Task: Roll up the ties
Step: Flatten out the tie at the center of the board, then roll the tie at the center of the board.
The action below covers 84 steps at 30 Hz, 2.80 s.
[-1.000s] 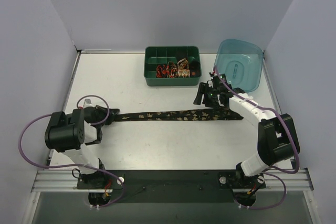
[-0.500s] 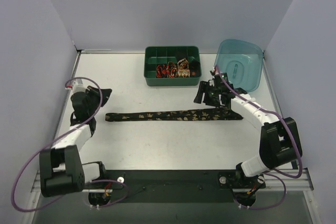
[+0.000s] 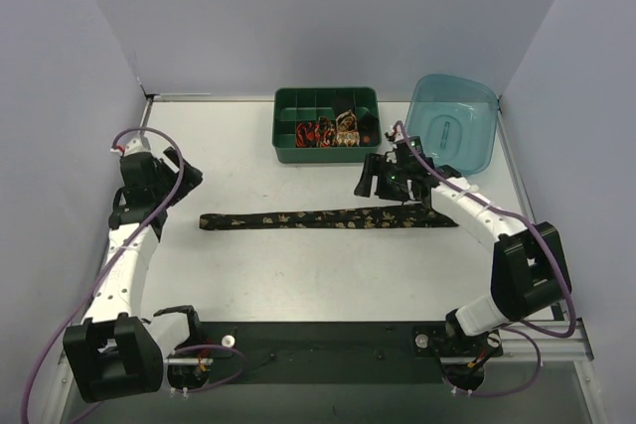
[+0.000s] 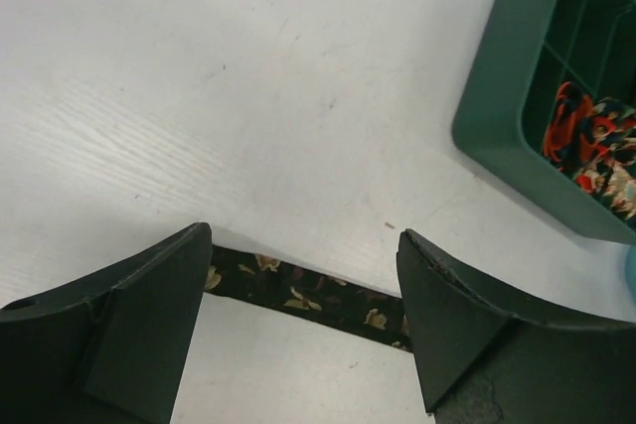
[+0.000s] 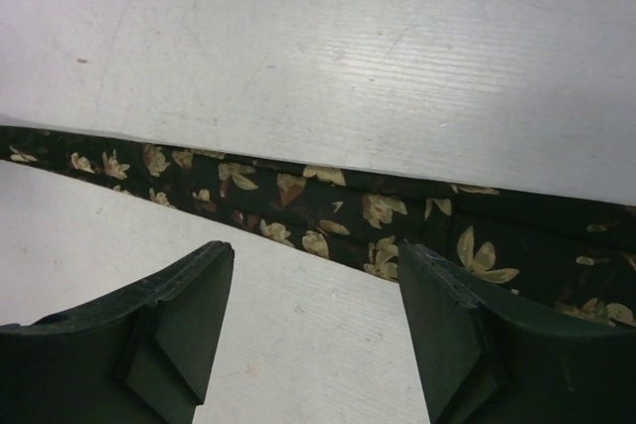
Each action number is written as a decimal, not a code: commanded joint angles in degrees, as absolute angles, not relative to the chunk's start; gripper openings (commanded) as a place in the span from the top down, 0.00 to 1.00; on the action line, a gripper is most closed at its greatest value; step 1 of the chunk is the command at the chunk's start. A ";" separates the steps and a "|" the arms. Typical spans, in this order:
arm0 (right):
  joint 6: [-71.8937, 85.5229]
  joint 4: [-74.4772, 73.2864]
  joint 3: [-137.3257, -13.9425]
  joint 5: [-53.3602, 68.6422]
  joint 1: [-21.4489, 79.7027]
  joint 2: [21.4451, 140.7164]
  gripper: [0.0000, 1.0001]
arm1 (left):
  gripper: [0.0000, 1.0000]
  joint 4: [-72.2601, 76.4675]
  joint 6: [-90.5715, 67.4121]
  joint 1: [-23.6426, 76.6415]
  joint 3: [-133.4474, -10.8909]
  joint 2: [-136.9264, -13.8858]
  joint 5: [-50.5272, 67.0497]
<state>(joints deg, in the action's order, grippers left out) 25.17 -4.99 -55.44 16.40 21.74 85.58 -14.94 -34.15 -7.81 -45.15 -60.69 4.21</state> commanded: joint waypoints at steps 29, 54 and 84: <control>25.58 -4.22 -68.90 21.09 34.10 93.25 0.15 | 0.37 -8.09 -30.85 -9.84 -34.54 -75.14 5.36; 23.82 -6.33 -74.70 22.50 38.23 99.84 0.18 | 0.94 -3.16 -27.34 -8.53 -33.84 -75.33 8.61; 31.02 -1.41 -104.32 44.30 47.28 132.35 1.00 | 1.00 -10.19 -24.17 4.57 -38.67 -69.00 -3.52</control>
<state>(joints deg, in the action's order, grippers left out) 28.75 -3.05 -100.77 40.80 47.09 130.02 -10.22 -25.08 3.92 -36.18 -70.91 -2.98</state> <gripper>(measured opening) 0.026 0.152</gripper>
